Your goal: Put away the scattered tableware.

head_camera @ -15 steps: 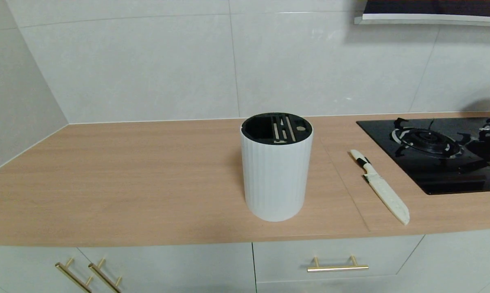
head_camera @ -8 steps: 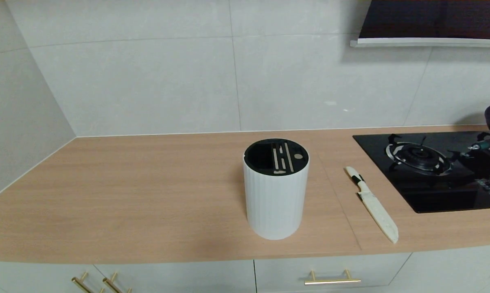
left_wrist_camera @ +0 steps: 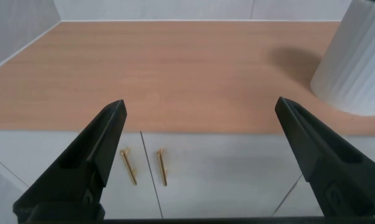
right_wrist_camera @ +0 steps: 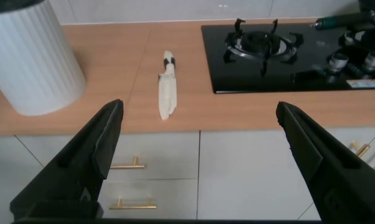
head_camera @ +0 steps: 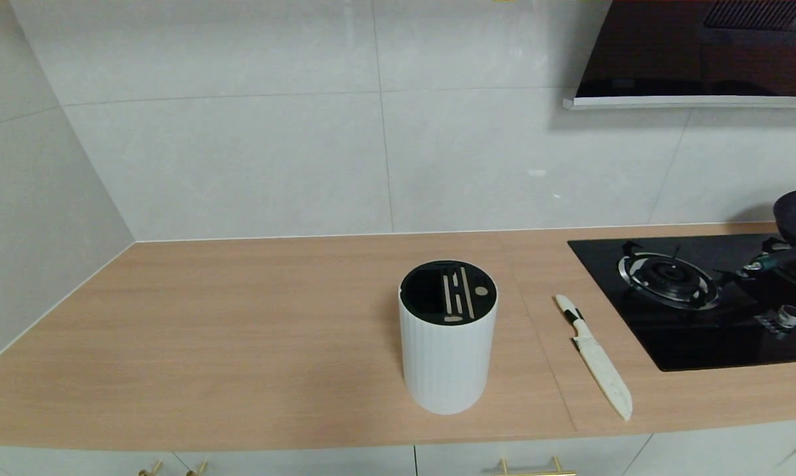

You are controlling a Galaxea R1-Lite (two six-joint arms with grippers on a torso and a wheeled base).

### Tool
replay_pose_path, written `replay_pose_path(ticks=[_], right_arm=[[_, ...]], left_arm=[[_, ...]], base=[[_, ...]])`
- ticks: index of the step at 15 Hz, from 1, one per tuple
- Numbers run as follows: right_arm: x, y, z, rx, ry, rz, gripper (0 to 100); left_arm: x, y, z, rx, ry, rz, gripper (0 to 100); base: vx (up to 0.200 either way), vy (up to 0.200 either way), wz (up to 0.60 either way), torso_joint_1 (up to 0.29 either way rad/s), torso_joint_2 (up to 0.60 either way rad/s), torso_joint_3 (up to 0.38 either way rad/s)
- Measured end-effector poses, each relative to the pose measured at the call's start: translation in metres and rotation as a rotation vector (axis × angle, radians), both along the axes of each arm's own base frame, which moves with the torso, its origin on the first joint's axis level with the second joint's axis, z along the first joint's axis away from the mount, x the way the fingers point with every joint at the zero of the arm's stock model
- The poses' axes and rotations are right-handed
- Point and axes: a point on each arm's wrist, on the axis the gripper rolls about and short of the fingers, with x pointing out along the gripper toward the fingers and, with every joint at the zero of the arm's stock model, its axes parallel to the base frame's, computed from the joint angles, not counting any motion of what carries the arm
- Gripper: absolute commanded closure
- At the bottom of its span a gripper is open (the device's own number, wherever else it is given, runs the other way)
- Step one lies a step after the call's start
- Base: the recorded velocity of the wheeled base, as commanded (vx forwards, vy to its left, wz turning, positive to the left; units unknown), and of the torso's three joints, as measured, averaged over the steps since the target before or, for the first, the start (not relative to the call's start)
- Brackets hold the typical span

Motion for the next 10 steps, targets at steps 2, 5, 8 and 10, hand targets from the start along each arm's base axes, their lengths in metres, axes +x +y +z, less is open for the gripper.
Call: replay_pose_path(ticks=[2,5,8,10], right_arm=[[0.0000,0.0000,0.0000,0.000,0.000,0.000,0],[0.0000,0.0000,0.0000,0.000,0.000,0.000,0],[0.0000,0.0000,-0.0001,0.000,0.000,0.000,0],[0.0000,0.0000,-0.0001,0.000,0.001,0.000,0]], left_arm=[[0.0000,0.0000,0.0000,0.000,0.000,0.000,0],[0.0000,0.0000,0.0000,0.000,0.000,0.000,0],[0.0000,0.0000,0.0000,0.000,0.000,0.000,0],[0.0000,0.0000,0.0000,0.000,0.000,0.000,0]], base=[[0.000,0.000,0.00,0.181,-0.38,-0.198],[0.000,0.000,0.00,0.102,-0.21,-0.105],[0.000,0.000,0.00,0.000,0.00,0.000],[0.000,0.000,0.00,0.000,0.00,0.000]])
